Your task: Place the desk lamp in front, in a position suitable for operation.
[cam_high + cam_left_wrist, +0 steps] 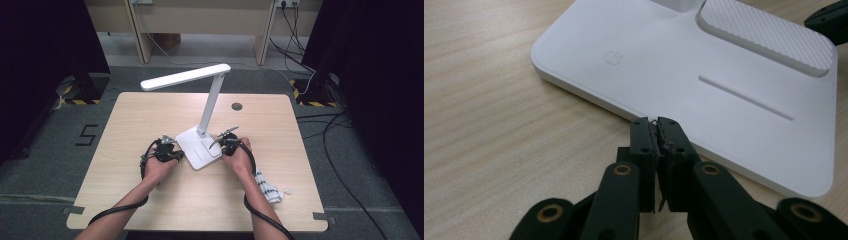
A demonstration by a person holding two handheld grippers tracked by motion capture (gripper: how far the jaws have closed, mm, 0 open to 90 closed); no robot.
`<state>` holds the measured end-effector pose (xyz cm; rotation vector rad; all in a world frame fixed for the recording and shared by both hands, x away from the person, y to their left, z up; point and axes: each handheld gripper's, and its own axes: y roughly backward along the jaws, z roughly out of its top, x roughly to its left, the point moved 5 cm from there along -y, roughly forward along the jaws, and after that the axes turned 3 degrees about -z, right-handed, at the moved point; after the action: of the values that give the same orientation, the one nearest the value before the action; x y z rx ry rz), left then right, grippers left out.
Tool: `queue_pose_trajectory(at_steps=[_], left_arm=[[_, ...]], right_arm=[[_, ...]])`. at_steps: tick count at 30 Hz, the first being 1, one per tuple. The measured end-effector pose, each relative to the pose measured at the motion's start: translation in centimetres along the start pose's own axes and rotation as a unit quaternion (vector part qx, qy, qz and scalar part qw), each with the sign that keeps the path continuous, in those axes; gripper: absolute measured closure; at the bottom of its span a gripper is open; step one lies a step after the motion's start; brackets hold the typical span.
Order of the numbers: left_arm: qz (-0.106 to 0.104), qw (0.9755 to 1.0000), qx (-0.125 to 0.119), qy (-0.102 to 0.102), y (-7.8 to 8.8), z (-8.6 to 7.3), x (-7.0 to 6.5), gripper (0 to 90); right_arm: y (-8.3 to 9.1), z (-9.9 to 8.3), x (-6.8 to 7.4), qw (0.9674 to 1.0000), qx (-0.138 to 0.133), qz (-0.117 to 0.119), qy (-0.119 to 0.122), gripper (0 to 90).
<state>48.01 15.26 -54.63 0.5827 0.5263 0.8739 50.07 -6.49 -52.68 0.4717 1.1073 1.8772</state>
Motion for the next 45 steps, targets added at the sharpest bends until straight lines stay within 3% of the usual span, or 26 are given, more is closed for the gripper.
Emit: queue_pose_trajectory(at_steps=[11,20,33,40,45], left_arm=[[0.002,1.0000,0.005,-0.002,0.3,0.0,0.6,85.9],[0.006,0.9999,0.009,-0.011,0.4,0.0,1.0,87.6],[0.016,0.9995,0.013,-0.023,0.5,0.0,1.2,88.9],[0.016,0.9996,0.011,-0.019,0.5,0.0,1.3,88.0],[0.018,0.9998,-0.005,-0.008,0.4,0.3,1.5,85.3]], right_arm=[[0.3,-0.1,2.2,0.9989,-0.003,0.026,0.040,90.0],[0.8,0.2,3.5,0.9973,-0.012,0.029,0.066,90.0],[1.0,0.1,4.1,0.9964,-0.014,0.051,0.067,90.0],[1.2,0.0,4.2,0.9963,-0.012,0.061,0.059,90.0],[0.9,0.3,3.8,0.9977,-0.022,0.049,0.041,85.7]])
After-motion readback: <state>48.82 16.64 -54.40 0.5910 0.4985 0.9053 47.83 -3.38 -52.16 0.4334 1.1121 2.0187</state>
